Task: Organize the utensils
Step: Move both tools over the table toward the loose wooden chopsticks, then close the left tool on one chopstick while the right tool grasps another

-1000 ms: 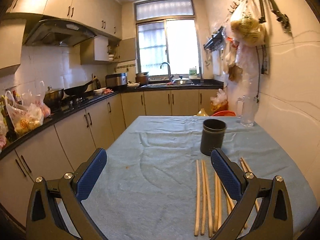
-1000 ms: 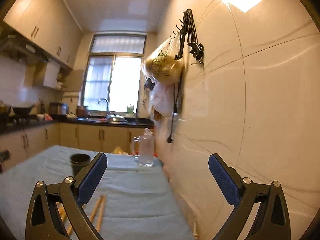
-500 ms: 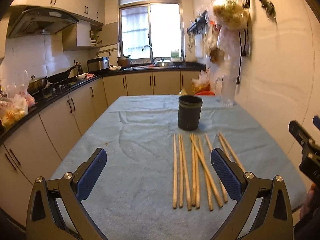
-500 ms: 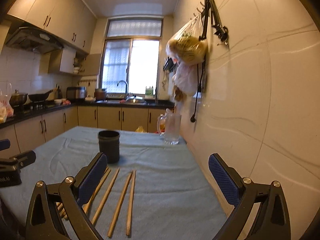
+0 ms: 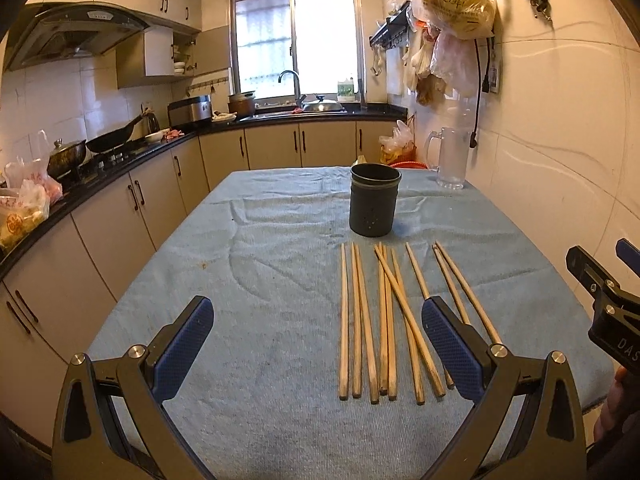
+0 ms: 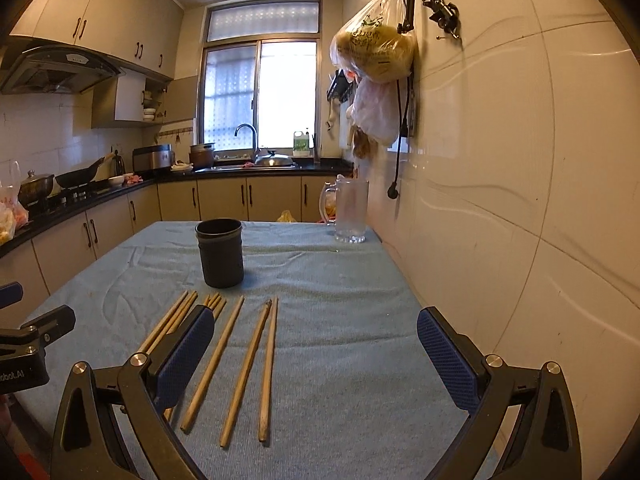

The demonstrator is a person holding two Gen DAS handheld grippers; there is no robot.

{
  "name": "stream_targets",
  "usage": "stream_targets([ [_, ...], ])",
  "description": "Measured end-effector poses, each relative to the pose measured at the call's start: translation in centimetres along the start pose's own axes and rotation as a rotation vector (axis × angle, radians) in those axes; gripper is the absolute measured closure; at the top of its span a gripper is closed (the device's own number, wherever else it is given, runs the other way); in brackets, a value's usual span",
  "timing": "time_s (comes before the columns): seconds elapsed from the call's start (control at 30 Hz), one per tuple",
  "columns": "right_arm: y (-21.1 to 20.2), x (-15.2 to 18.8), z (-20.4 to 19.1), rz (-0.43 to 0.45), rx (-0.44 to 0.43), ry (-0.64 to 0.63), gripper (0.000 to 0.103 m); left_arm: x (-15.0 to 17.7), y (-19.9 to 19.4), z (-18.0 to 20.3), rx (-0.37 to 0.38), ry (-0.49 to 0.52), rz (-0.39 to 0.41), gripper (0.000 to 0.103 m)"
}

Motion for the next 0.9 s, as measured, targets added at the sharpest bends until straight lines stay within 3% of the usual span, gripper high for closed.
stream_targets([
  [0.57, 1.8, 1.4, -0.1, -0.081, -0.011, 0.008, 0.0, 0.5, 2.2, -0.9, 0.015, -0.021, -0.07, 0.0],
  [0.77, 4.4, 1.9, -0.4, -0.183, -0.065, 0.009, 0.0, 0.2, 5.9, -1.8, 0.037, 0.06, -0.145, 0.0],
  [0.87, 6.6, 1.9, -0.4, -0.277, -0.111, 0.032, 0.006, 0.0, 8.7, -1.6, 0.08, 0.109, -0.199, 0.001],
  [0.9, 7.8, 1.9, -0.2, -0.325, -0.128, 0.049, 0.01, 0.0, 9.6, -1.6, 0.093, 0.12, -0.217, 0.007],
])
Point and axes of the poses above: each gripper's, at about its wrist camera, not at the fingertips, and y roughly the way its jaws point, z to its right, x to its underside, the point moved 8 cm from there along y, roughly the way its jaws point, and after that the axes turned 10 degrees about y, right-handed, at the moved point
